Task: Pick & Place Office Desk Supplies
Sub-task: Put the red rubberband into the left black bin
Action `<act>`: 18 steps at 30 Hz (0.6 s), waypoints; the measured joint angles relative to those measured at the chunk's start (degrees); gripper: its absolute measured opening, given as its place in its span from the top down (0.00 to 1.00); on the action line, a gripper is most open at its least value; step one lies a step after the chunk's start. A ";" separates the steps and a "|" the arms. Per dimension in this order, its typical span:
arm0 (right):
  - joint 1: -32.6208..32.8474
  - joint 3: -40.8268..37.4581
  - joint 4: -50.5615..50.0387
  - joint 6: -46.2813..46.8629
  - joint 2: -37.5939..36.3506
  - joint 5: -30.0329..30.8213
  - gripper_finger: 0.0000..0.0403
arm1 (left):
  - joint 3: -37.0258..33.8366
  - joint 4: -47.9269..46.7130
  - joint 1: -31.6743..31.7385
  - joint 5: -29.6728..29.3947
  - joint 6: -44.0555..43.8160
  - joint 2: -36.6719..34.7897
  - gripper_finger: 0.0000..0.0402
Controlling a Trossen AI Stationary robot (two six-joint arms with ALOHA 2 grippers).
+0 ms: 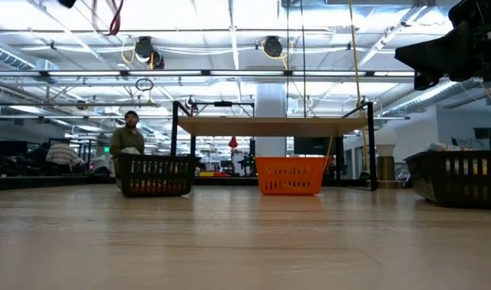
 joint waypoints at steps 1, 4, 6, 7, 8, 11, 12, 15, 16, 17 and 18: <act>0.00 0.00 0.03 0.00 0.00 0.00 0.99 | -1.45 0.00 -0.30 -0.50 0.05 -2.30 1.00; 0.02 -0.01 0.02 0.00 0.00 0.00 0.99 | -5.24 0.06 -1.01 -2.44 0.66 -8.59 1.00; 0.00 -0.01 0.00 0.00 0.00 0.00 0.99 | -7.79 0.92 -1.25 -4.23 1.60 -12.20 1.00; 0.00 -0.01 0.02 0.00 0.00 0.00 0.99 | -9.21 1.68 -1.39 -5.02 2.52 -14.01 1.00; 0.00 0.00 0.04 0.00 0.00 0.00 0.99 | -10.93 3.09 -1.50 -5.72 3.80 -15.89 1.00; 0.00 -0.02 0.02 -0.03 0.00 0.00 0.99 | -16.69 8.42 -1.55 -5.98 8.39 -22.20 1.00; 0.01 0.00 0.00 -0.13 0.00 0.00 0.99 | -18.79 10.57 -1.55 -5.49 10.14 -24.21 1.00; 0.01 -0.01 0.00 -0.26 0.00 0.00 0.99 | -25.17 19.24 -1.35 -2.00 16.03 -29.94 1.00; 0.01 0.00 0.00 -0.35 0.00 0.00 0.99 | -27.26 22.34 -1.19 -0.51 18.38 -31.48 1.00; 0.00 -0.02 0.06 -0.42 0.00 0.01 0.99 | -29.35 25.13 -0.95 0.77 20.48 -32.97 1.00; 0.02 -0.02 0.18 -0.44 0.00 0.04 0.99 | -31.14 27.81 -0.57 2.09 22.38 -34.42 1.00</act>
